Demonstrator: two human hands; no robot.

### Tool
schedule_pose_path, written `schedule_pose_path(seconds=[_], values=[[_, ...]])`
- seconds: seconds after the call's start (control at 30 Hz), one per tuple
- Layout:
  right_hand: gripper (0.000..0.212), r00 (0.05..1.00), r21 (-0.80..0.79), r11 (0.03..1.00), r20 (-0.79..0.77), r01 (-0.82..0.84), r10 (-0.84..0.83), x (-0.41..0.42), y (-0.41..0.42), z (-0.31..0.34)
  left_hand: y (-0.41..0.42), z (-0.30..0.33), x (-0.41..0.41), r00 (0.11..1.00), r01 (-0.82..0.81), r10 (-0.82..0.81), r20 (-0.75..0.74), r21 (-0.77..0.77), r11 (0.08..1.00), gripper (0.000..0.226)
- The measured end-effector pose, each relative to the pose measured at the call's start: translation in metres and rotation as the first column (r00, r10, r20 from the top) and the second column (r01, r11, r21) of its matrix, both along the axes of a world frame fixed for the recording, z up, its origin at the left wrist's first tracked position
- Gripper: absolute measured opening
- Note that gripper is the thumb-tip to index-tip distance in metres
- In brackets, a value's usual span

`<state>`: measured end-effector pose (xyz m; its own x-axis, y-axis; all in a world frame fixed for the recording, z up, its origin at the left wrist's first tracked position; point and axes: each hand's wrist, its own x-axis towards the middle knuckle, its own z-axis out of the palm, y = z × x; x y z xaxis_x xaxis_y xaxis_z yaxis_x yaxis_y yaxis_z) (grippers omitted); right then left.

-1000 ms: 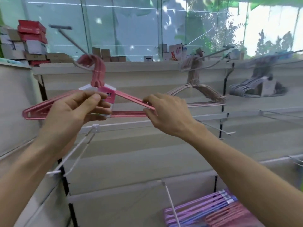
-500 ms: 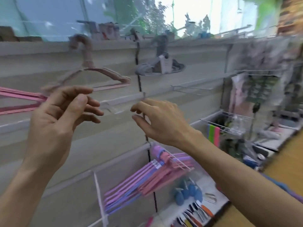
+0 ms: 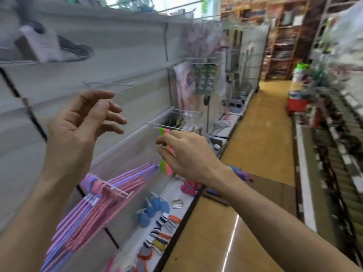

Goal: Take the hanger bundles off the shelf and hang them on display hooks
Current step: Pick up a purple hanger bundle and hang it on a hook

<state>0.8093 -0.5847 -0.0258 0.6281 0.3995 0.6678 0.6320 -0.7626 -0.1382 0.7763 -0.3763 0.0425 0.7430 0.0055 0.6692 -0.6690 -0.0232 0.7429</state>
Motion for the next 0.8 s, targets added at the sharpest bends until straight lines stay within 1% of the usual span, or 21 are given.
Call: schedule_pose_path(seconds=[0.13, 0.27, 0.37, 0.63, 0.8], values=[[0.025, 0.993, -0.021, 0.993, -0.032, 0.117, -0.117, 0.023, -0.049, -0.013, -0.043, -0.014, 0.052, 0.99, 0.138, -0.139, -0.037, -0.024, 0.99, 0.022], [0.023, 0.975, -0.036, 0.977, -0.06, 0.211, -0.213, 0.051, -0.096, -0.025, -0.09, -0.026, 0.106, 0.964, 0.245, -0.252, -0.087, -0.087, 0.966, 0.013], [0.022, 0.947, -0.083, 0.95, -0.096, 0.301, -0.308, 0.08, -0.129, -0.031, -0.127, -0.031, 0.152, 0.938, 0.317, -0.33, -0.109, -0.123, 0.941, 0.014], [0.028, 0.823, -0.095, 0.852, -0.225, 0.514, -0.521, 0.169, -0.207, -0.046, -0.215, -0.046, 0.291, 0.88, 0.447, -0.452, -0.147, -0.067, 0.892, 0.014], [0.028, 0.733, -0.101, 0.78, -0.286, 0.617, -0.617, 0.2, -0.249, -0.067, -0.267, -0.072, 0.36, 0.833, 0.505, -0.506, -0.225, -0.068, 0.861, 0.013]])
